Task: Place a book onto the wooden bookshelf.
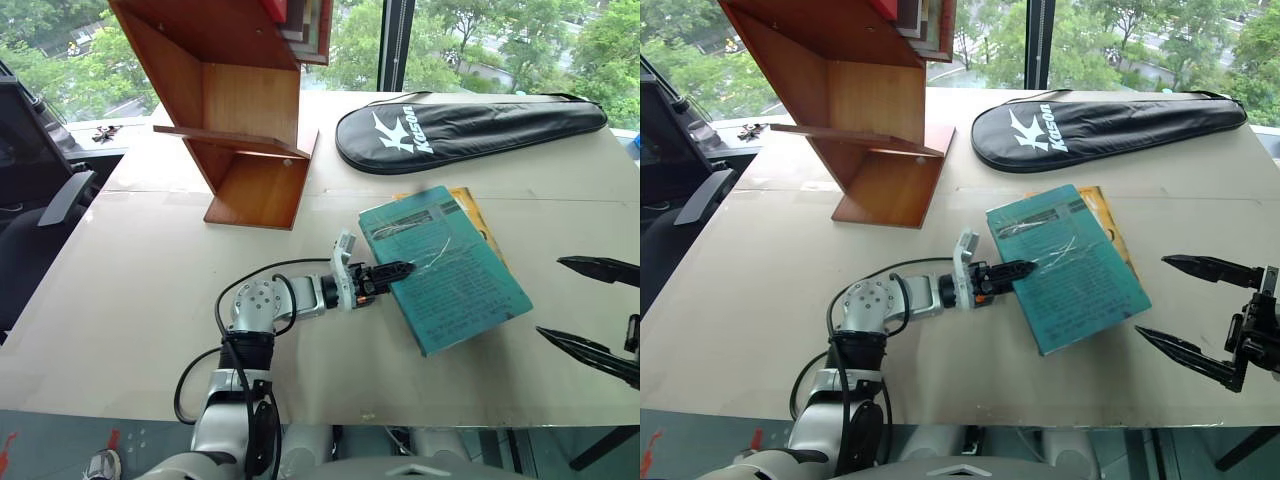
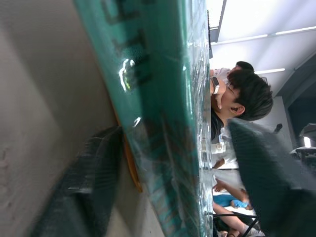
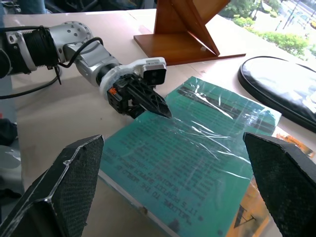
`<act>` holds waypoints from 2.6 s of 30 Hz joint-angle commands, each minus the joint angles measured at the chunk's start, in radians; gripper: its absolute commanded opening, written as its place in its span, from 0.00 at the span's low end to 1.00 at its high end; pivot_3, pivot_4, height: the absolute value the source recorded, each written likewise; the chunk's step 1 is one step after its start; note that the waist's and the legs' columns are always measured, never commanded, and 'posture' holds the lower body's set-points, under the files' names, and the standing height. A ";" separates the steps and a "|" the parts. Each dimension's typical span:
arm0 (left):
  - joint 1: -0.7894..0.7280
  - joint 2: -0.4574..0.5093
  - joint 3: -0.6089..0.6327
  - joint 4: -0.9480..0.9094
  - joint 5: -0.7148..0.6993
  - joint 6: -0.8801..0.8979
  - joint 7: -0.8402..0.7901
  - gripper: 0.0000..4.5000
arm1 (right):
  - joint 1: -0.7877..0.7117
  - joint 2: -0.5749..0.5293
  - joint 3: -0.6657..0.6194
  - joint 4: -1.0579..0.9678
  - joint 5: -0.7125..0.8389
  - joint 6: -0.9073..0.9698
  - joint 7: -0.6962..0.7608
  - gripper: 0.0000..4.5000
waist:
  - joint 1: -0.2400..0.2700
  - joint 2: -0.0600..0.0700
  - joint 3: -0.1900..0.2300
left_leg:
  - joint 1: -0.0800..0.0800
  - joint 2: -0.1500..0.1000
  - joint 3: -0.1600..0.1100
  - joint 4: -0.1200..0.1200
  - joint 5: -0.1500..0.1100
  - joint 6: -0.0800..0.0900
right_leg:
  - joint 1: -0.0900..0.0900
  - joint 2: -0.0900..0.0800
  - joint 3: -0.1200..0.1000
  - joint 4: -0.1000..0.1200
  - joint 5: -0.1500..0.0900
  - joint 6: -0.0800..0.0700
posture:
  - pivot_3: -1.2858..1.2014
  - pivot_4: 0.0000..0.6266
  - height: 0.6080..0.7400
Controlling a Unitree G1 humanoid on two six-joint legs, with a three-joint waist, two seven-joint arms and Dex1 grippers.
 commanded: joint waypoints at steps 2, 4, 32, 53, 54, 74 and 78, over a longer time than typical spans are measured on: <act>0.034 0.049 0.062 -0.102 -0.054 0.041 -0.050 0.14 | -0.025 0.011 0.031 -0.012 0.006 -0.026 -0.032 1.00 | -0.003 0.000 0.000 | 0.000 0.000 0.000 0.000 0.000 0.000 | 0.000 0.000 0.000 0.000 0.000 0.000 | 0.52 0.24 1.00; 0.050 0.079 0.100 -0.149 -0.104 0.073 -0.045 0.02 | -0.040 0.014 0.055 0.008 -0.005 -0.037 -0.035 1.00 | -0.003 0.000 0.000 | 0.000 0.001 0.000 0.000 0.000 0.000 | -0.001 0.000 0.001 0.000 0.000 0.000 | 0.52 0.24 1.00; -0.536 0.904 -0.110 -0.649 0.546 -0.579 -0.542 0.02 | -0.150 0.000 0.010 0.267 -0.008 -0.091 -0.049 1.00 | -0.003 -0.001 0.003 | -0.001 0.000 0.003 -0.005 0.000 -0.001 | -0.003 0.001 0.003 -0.004 0.000 -0.001 | 0.52 0.24 1.00; -0.672 1.161 -0.453 -0.264 1.422 -0.907 -0.985 0.02 | -0.428 0.043 0.135 0.187 0.208 -0.049 -0.164 1.00 | -0.004 -0.001 0.010 | -0.014 -0.001 0.003 0.002 -0.001 0.003 | -0.014 0.006 0.002 0.001 -0.002 0.003 | 0.52 0.24 1.00; -0.669 1.156 -0.455 -0.260 1.436 -0.917 -1.002 0.02 | -0.441 0.044 0.138 0.179 0.222 -0.046 -0.173 1.00 | -0.005 -0.001 0.010 | -0.014 0.000 0.003 0.002 -0.002 0.003 | -0.014 0.007 0.002 0.002 -0.002 0.003 | 0.52 0.24 1.00; -0.661 1.063 -0.299 -0.381 1.394 -0.589 -1.137 0.60 | -0.473 0.025 0.194 0.202 0.224 -0.027 -0.183 1.00 | -0.030 -0.004 0.011 | -0.002 0.000 0.003 0.003 -0.003 0.006 | -0.006 0.008 0.004 0.009 -0.002 0.003 | 0.52 0.24 1.00; -0.588 1.141 -0.118 -0.471 1.234 -0.450 -1.191 0.60 | -0.486 0.009 0.194 0.232 0.217 -0.023 -0.166 1.00 | -0.036 -0.004 0.011 | -0.010 0.000 0.003 0.003 -0.001 0.002 | -0.014 0.008 0.005 0.005 -0.002 0.003 | 0.52 0.24 1.00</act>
